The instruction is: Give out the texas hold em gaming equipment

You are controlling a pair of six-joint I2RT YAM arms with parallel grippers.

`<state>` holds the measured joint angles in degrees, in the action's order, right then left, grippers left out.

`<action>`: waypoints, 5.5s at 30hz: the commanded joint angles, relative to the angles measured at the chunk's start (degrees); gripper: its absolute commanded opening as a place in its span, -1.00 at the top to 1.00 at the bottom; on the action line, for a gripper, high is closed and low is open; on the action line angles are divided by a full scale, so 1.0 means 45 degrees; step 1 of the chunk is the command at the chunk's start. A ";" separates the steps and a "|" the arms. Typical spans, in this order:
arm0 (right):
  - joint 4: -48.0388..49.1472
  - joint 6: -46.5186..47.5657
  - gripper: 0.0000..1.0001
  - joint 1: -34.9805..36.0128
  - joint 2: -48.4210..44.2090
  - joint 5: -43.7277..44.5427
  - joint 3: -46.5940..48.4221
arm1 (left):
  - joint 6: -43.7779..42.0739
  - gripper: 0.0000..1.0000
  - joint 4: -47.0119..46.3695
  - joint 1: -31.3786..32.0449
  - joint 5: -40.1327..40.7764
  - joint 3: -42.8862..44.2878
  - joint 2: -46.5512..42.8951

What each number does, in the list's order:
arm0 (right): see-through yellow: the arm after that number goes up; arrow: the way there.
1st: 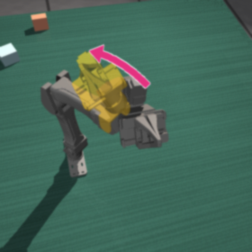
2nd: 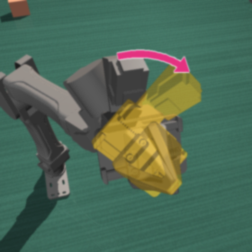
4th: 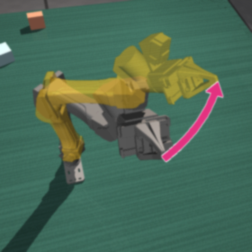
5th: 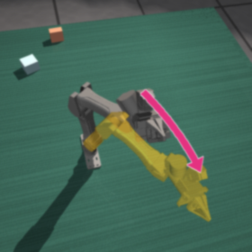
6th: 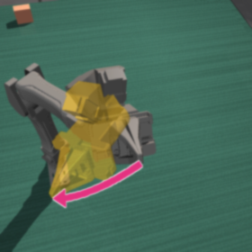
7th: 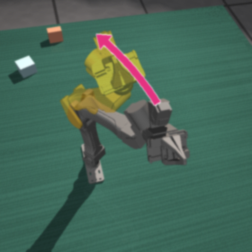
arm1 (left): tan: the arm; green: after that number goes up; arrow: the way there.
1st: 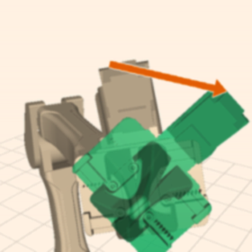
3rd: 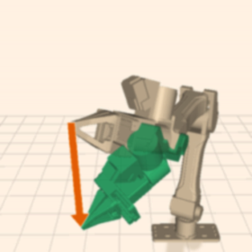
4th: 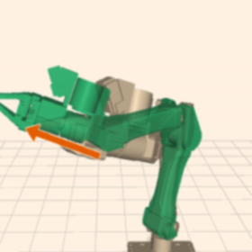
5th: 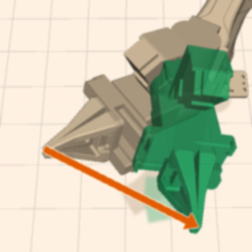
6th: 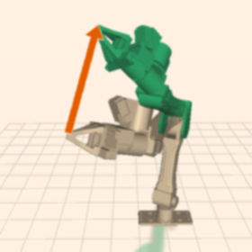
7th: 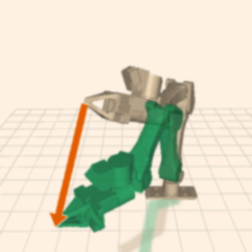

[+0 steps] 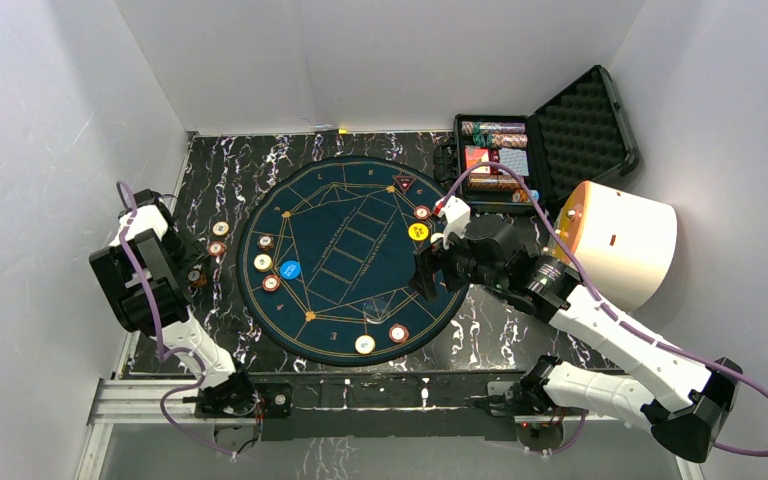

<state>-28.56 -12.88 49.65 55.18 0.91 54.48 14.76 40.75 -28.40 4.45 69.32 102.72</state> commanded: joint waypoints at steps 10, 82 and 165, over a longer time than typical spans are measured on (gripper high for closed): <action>0.0646 0.0014 -0.97 0.0098 0.0060 0.0013 -0.0058 | -0.0102 0.03 0.0241 -0.0055 0.0125 0.0555 0.0116; -0.1672 0.0071 -0.97 0.0094 -0.1773 0.3593 0.1883 | 0.3605 0.71 0.1326 1.4602 0.0643 1.6109 1.0320; 0.0783 0.0217 -0.97 0.0472 0.0121 0.0955 0.0052 | 0.0338 0.09 -0.1719 -0.0016 0.0020 -0.1571 -0.0015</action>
<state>-28.08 -12.21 51.46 55.88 4.51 54.52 16.91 33.89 -28.14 4.62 62.11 100.16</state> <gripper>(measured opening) 0.983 0.475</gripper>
